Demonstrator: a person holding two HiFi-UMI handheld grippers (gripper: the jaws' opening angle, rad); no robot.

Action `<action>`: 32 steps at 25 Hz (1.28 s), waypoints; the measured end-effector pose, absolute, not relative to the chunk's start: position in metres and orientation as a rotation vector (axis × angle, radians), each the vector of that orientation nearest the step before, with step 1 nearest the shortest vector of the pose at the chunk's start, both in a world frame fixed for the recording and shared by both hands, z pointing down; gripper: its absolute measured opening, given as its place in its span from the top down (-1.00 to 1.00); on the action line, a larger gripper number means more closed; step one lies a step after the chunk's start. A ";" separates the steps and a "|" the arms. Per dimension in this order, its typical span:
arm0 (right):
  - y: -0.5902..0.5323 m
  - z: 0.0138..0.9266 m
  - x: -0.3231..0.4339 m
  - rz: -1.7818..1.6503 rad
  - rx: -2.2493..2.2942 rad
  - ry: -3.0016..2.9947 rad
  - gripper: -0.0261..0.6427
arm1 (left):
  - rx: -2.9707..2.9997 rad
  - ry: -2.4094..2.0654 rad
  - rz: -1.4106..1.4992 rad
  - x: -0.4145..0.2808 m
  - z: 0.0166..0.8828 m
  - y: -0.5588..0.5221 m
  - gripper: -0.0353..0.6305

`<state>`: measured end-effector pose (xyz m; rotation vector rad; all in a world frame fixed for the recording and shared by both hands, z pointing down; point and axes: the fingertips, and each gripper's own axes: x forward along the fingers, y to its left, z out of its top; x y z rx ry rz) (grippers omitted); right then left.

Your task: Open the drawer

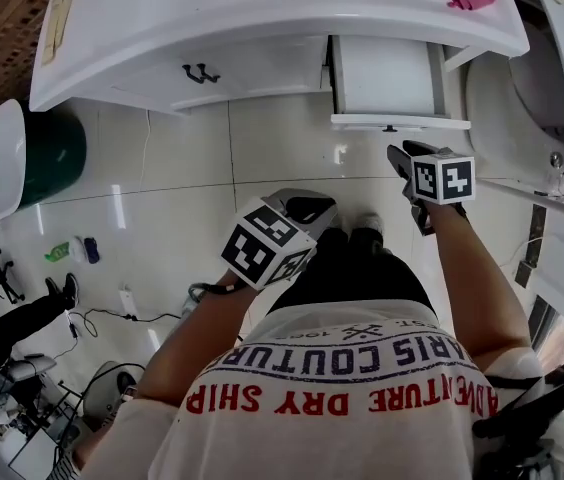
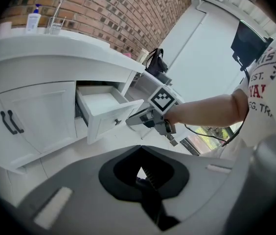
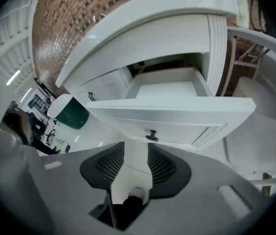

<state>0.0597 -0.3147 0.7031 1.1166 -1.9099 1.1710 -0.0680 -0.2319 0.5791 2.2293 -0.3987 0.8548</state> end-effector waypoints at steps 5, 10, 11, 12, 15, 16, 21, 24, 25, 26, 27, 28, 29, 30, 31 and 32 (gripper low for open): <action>-0.272 0.624 0.010 1.227 0.921 -2.158 0.64 | 2.281 -0.414 0.844 -0.055 0.558 -0.234 0.91; -0.202 0.550 -0.017 1.158 0.746 -2.340 0.79 | 2.314 -0.467 0.827 -0.047 0.535 -0.200 0.91; -0.189 0.537 -0.015 1.139 0.730 -2.370 0.81 | 2.318 -0.478 0.823 -0.044 0.531 -0.188 0.91; -0.175 0.526 -0.011 1.122 0.714 -2.397 0.81 | 2.323 -0.491 0.822 -0.039 0.528 -0.175 0.91; -0.125 0.502 0.006 1.077 0.677 -2.425 0.90 | 2.344 -0.535 0.829 -0.024 0.518 -0.123 0.91; -0.105 0.496 0.012 1.074 0.668 -2.423 0.90 | 2.351 -0.551 0.825 -0.018 0.514 -0.103 0.91; -0.001 0.461 0.045 0.983 0.642 -2.451 0.90 | 2.384 -0.588 0.793 0.014 0.486 0.007 0.91; 0.045 0.439 0.060 0.952 0.643 -2.493 0.90 | 2.424 -0.629 0.767 0.029 0.459 0.053 0.91; 0.056 0.430 0.063 0.932 0.644 -2.510 0.90 | 2.444 -0.646 0.752 0.032 0.446 0.062 0.91; 0.067 0.422 0.066 0.904 0.646 -2.524 0.90 | 2.465 -0.660 0.733 0.035 0.433 0.071 0.91; 0.080 0.414 0.067 0.875 0.646 -2.533 0.90 | 2.485 -0.671 0.711 0.037 0.420 0.082 0.91; 0.094 0.407 0.069 0.850 0.643 -2.536 0.90 | 2.503 -0.677 0.689 0.039 0.408 0.094 0.91; 0.108 0.401 0.070 0.834 0.641 -2.538 0.90 | 2.520 -0.681 0.670 0.040 0.398 0.106 0.91; 0.121 0.394 0.071 0.821 0.643 -2.541 0.90 | 2.537 -0.684 0.658 0.040 0.388 0.117 0.91; 0.130 0.387 0.072 0.809 0.649 -2.547 0.90 | 2.554 -0.688 0.655 0.040 0.379 0.125 0.91; 0.138 0.381 0.073 0.793 0.658 -2.554 0.90 | 2.571 -0.691 0.660 0.040 0.372 0.132 0.91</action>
